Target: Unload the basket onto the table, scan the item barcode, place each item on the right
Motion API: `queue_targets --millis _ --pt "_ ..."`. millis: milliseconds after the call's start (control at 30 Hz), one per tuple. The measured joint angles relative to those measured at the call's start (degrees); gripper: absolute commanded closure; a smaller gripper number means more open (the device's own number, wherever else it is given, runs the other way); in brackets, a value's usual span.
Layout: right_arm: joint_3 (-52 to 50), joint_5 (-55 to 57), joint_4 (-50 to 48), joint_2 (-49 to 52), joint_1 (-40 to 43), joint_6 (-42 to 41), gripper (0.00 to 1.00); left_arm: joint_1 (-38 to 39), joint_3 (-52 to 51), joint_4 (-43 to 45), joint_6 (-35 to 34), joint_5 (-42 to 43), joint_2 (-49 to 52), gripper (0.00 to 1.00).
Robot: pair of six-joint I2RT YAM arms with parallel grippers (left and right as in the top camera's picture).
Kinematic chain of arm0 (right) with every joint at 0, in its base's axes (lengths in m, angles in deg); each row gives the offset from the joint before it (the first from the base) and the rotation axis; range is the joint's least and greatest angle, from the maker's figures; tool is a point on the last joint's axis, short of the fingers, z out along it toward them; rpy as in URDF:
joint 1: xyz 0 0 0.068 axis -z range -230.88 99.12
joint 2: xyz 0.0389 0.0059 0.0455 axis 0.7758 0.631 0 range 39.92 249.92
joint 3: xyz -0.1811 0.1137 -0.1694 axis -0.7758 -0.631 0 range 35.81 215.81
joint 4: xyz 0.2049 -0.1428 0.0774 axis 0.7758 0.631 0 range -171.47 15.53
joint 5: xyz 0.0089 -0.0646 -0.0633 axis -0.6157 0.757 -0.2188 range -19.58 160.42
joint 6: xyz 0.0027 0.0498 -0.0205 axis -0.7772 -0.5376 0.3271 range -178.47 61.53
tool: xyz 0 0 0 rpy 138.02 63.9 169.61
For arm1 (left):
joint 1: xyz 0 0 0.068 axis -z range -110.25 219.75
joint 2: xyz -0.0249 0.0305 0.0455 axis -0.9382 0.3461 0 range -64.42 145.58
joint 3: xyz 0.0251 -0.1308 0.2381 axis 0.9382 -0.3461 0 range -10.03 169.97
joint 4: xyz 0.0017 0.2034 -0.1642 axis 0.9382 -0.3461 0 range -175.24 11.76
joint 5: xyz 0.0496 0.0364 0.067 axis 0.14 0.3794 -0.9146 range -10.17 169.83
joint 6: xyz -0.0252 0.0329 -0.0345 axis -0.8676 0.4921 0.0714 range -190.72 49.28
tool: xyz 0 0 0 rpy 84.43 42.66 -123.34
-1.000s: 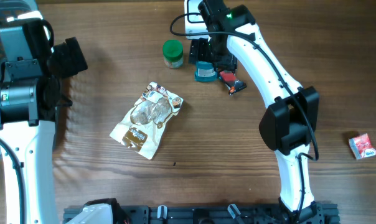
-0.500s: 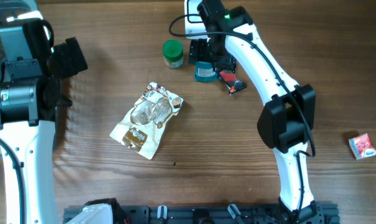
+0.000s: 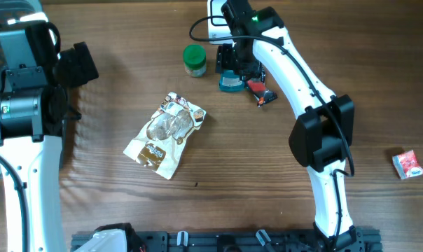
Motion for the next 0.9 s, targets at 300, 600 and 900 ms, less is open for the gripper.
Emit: queue_targets --millis 300,600,900 --pt "0.1 0.2 1.3 0.0 0.0 2.6 0.12 0.0 0.0 0.0 0.0 0.0 0.0 0.0" --pt "0.2 6.3 2.0 0.0 -2.0 8.9 0.14 0.0 0.0 0.0 0.0 0.0 0.0 0.0" --pt "0.2 7.3 1.9 0.0 -2.7 9.0 0.39 0.0 0.0 0.0 0.0 0.0 0.0 0.0"
